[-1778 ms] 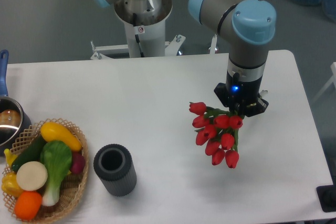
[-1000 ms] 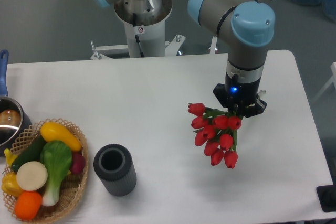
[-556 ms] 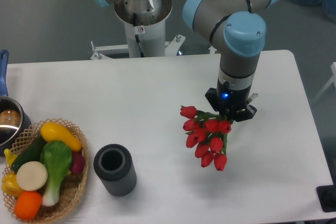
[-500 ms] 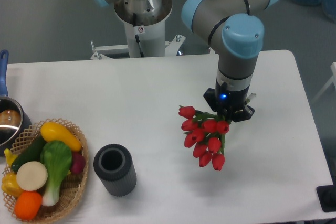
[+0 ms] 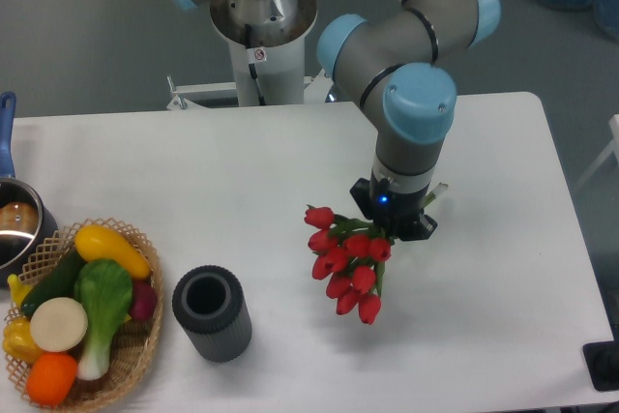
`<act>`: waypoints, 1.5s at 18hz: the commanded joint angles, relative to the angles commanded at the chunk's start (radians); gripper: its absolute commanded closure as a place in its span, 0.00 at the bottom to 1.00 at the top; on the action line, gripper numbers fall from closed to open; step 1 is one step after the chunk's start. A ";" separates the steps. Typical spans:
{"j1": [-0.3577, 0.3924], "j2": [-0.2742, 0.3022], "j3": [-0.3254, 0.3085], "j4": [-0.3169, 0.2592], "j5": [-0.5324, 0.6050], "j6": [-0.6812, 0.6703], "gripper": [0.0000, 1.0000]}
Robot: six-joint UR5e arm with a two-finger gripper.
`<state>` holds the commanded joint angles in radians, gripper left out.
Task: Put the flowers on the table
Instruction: 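Lower the held red tulips toward the table beside the black cup, then open the gripper to release the tulips onto the table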
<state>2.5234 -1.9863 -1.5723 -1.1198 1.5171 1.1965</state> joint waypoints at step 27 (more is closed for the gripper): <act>0.031 -0.006 0.005 0.064 0.003 0.002 0.00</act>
<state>2.5540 -1.9927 -1.5677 -1.0554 1.5202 1.1980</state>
